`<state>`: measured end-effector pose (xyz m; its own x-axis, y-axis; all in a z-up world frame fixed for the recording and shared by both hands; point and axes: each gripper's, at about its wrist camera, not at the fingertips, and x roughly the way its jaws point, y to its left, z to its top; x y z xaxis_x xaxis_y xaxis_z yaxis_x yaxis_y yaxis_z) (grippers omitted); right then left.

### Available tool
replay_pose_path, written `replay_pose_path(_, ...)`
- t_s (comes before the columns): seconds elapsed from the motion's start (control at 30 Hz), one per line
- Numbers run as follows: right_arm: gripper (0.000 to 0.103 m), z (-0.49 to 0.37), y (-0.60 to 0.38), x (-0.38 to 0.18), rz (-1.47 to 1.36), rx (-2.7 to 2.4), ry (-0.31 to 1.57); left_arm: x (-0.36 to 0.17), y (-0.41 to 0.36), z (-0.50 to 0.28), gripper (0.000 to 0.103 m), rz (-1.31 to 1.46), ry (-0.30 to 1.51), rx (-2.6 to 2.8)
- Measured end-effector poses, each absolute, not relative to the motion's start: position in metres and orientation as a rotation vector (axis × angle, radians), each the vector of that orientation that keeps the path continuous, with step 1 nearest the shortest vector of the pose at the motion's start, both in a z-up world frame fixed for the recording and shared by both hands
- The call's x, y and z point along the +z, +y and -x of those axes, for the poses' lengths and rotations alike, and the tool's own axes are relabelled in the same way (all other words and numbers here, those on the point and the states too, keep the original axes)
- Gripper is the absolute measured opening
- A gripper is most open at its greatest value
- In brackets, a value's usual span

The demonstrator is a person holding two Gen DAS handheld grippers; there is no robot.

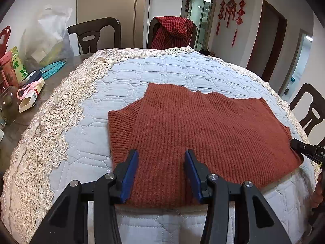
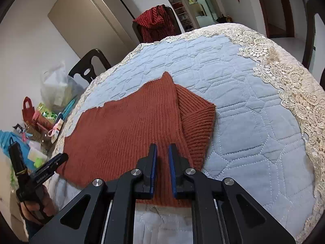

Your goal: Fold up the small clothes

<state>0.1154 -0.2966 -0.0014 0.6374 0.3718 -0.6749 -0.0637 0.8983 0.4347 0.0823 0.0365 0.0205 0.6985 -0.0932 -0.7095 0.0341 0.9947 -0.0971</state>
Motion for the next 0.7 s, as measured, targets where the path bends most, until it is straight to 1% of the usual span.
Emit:
replay_pose_path(0.4,0.012,-0.092,-0.281,0.015,-0.353,0.314,0.815,0.029,0.048,-0.057,0.050,0.088,0.763,-0.026)
replay_pose_path(0.7,0.012,-0.090,-0.234,0.017,-0.268,0.421,0.826,0.010,0.077,-0.062,0.050,0.190,0.819,0.021)
